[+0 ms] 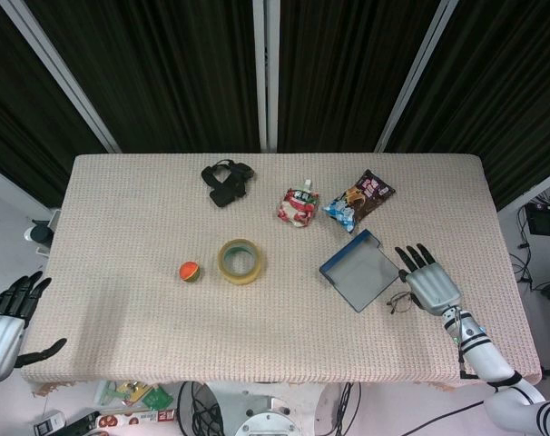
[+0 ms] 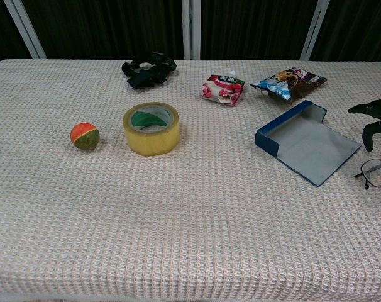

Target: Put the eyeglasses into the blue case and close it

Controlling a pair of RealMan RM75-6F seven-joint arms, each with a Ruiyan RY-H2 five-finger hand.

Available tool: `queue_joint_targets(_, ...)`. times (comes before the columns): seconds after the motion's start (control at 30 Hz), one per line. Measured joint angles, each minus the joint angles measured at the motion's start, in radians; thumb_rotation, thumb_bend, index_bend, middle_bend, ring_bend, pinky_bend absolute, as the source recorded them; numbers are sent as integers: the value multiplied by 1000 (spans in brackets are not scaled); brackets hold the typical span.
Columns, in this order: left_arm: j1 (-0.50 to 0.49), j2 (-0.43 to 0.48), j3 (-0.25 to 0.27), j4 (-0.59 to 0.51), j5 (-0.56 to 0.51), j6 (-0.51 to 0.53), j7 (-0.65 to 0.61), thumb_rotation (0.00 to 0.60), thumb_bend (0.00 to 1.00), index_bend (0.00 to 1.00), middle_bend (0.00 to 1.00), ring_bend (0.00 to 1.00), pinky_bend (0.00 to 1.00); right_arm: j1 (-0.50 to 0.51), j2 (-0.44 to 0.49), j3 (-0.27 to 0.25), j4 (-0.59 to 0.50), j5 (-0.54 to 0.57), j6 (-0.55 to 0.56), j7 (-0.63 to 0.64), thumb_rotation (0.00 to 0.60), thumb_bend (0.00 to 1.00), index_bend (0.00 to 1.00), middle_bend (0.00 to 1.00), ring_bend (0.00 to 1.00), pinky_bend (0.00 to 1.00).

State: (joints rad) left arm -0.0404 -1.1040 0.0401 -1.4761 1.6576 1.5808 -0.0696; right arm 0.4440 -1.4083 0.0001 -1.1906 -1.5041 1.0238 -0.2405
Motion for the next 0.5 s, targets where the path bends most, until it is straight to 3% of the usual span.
queue_joint_targets(0.23, 0, 2, 1, 0, -2, -3, -3, 469, 127, 32, 35, 57, 193, 1, -2, -5, 8, -1, 4, 13, 600, 322, 531, 0, 0, 0)
queue_joint_targets(0.5, -1, 0, 3, 4, -5, -10, -8, 473, 127, 32, 35, 57, 193, 1, -5, -9, 16, 1, 8, 18, 600, 332, 569, 0, 0, 0)
